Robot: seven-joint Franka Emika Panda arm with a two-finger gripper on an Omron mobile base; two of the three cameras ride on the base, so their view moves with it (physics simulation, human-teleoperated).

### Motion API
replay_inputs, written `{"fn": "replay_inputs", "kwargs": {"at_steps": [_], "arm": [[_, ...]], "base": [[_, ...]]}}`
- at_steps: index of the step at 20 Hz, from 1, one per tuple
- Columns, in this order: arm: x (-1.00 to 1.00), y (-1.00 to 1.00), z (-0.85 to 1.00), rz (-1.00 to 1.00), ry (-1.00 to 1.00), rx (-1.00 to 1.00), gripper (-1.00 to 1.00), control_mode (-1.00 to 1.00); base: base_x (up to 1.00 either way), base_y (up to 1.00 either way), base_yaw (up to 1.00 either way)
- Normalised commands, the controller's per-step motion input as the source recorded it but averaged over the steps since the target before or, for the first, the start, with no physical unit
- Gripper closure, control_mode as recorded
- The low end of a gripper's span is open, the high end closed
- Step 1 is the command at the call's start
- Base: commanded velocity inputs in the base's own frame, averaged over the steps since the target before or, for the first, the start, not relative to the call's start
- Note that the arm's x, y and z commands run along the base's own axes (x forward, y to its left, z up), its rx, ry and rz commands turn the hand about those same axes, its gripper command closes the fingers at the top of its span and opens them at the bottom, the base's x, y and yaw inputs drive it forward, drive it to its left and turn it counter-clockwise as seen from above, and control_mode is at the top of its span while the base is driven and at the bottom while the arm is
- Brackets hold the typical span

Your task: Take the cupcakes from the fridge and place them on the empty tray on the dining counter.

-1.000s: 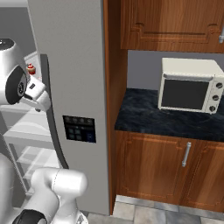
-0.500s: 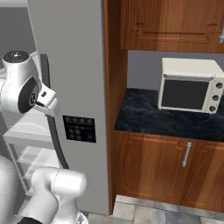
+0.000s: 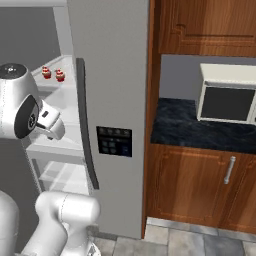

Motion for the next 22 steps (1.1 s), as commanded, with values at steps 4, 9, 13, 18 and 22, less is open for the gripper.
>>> {"fn": "replay_inputs", "kwargs": {"at_steps": [4,9,13,18,22], "arm": [[0.00,0.00,0.00,0.00,0.00,0.00,-1.00,1.00],[0.00,0.00,0.00,0.00,0.00,0.00,-1.00,1.00],[0.00,0.00,0.00,0.00,0.00,0.00,-1.00,1.00],[0.00,0.00,0.00,0.00,0.00,0.00,-1.00,1.00],[0.00,0.00,0.00,0.00,0.00,0.00,-1.00,1.00]], "base": [[0.22,0.97,0.00],[0.52,0.45,-0.01],[0.15,-0.13,-0.05],[0.22,-0.10,-0.01],[0.61,-0.16,0.00]]}}
